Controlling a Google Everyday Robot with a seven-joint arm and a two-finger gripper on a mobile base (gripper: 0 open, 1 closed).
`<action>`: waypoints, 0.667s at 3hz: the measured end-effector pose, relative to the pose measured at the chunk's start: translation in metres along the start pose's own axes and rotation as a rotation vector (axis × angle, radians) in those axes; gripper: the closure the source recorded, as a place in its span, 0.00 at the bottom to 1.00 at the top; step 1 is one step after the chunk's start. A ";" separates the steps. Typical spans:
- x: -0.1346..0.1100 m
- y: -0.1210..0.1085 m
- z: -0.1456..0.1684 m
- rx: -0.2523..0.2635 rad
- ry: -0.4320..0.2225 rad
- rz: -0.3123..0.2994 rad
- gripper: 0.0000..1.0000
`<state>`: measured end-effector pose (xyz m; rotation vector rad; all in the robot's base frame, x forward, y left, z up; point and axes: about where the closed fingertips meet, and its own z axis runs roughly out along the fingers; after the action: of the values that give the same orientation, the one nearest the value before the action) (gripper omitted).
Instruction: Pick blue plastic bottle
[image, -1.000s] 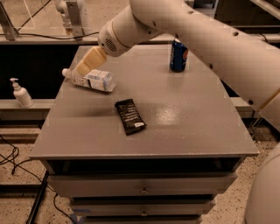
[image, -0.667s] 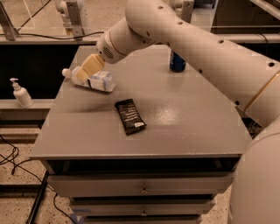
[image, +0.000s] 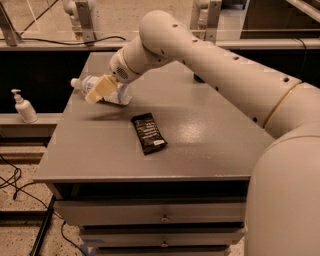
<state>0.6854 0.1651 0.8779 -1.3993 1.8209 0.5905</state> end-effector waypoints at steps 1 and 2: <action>0.006 0.002 0.010 -0.019 0.002 -0.008 0.40; 0.015 0.003 0.011 -0.023 0.015 -0.006 0.64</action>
Offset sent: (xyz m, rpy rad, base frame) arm -0.0022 -0.0090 -0.0251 -0.0261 0.0177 0.0143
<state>0.6835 0.1657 0.8589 -1.4282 1.8261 0.6010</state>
